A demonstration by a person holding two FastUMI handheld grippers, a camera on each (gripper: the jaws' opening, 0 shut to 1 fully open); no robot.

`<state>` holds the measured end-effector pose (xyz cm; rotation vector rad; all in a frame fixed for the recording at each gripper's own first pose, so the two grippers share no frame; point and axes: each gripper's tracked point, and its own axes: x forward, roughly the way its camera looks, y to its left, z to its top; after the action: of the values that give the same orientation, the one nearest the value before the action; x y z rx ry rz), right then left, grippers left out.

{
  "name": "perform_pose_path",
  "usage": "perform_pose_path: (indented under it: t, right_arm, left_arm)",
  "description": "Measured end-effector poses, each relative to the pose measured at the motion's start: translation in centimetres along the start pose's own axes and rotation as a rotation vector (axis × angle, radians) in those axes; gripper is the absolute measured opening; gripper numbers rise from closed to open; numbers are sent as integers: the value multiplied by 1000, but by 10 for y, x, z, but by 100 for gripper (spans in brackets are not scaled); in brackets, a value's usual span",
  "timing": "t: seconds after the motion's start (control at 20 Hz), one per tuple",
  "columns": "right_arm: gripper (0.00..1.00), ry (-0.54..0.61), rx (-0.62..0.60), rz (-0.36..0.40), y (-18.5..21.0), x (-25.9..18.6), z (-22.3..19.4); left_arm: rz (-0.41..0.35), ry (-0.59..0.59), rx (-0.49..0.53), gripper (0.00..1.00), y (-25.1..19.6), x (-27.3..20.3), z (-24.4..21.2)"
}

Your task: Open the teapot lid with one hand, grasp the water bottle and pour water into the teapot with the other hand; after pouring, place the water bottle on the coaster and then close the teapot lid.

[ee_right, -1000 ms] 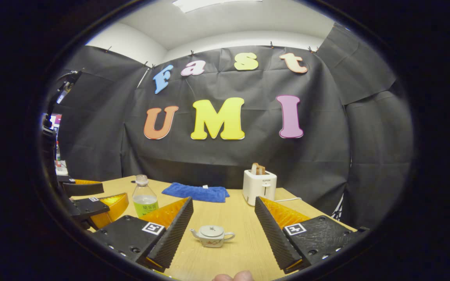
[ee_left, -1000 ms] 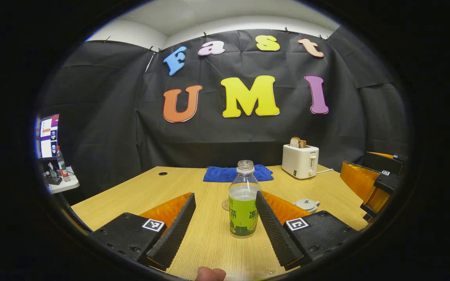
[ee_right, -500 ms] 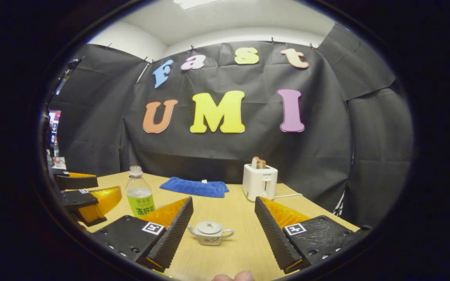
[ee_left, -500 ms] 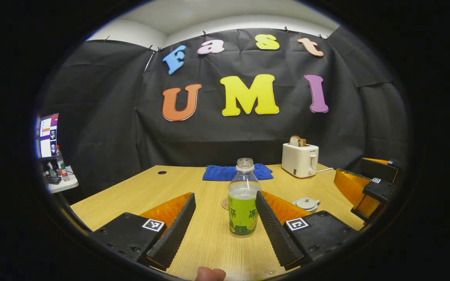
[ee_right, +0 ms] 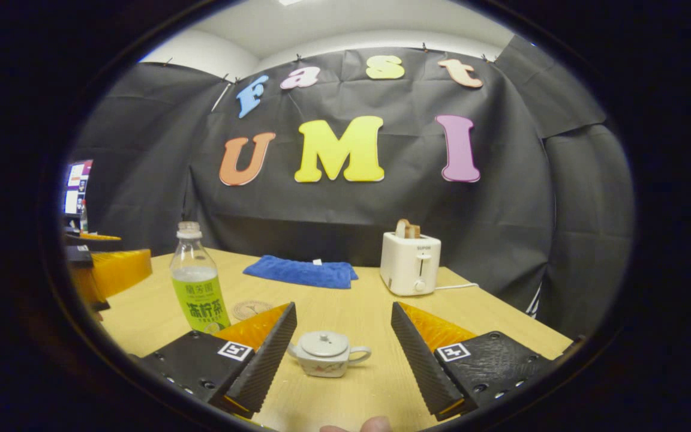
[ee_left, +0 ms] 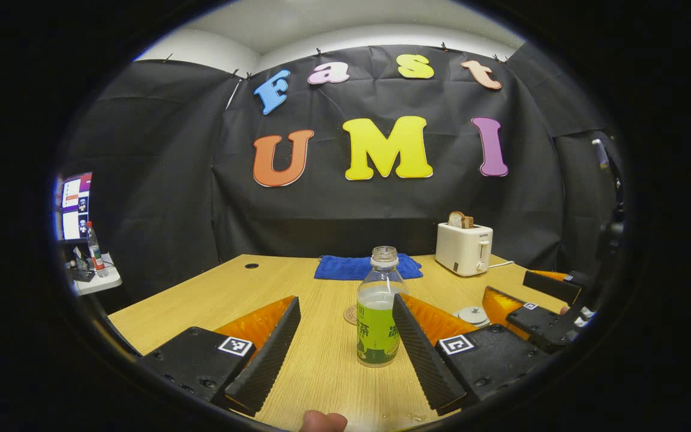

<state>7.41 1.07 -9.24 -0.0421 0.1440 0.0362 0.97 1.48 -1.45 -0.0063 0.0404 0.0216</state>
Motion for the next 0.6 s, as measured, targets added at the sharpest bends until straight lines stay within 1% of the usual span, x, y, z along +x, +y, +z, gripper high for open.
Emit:
perform_pose_path:
  t: [0.1, 0.3, 0.35, 0.4, 0.45, 0.6]
  right_arm:
    - [97, 31, 6, 0, 1, 11, -10]
    - [95, 68, -4, 0, 3, 28, -22]
    - [93, 75, 0, 2, 4, 31, -24]
    - [89, 84, 1, 7, 7, 35, -27]
    - [80, 93, -4, 8, 8, 38, -29]
    - [61, 118, -26, 15, 14, 46, -35]
  left_arm:
    - [2, 1, 0, 97, 2, 1, 0]
    - [5, 9, 1, 97, 5, 3, -3]
    - [5, 11, 0, 97, 6, 4, -3]
    - [5, 14, 0, 97, 6, 5, -4]
    - [6, 15, 0, 97, 6, 6, -4]
    - [7, 23, 2, 97, 7, 7, -8]
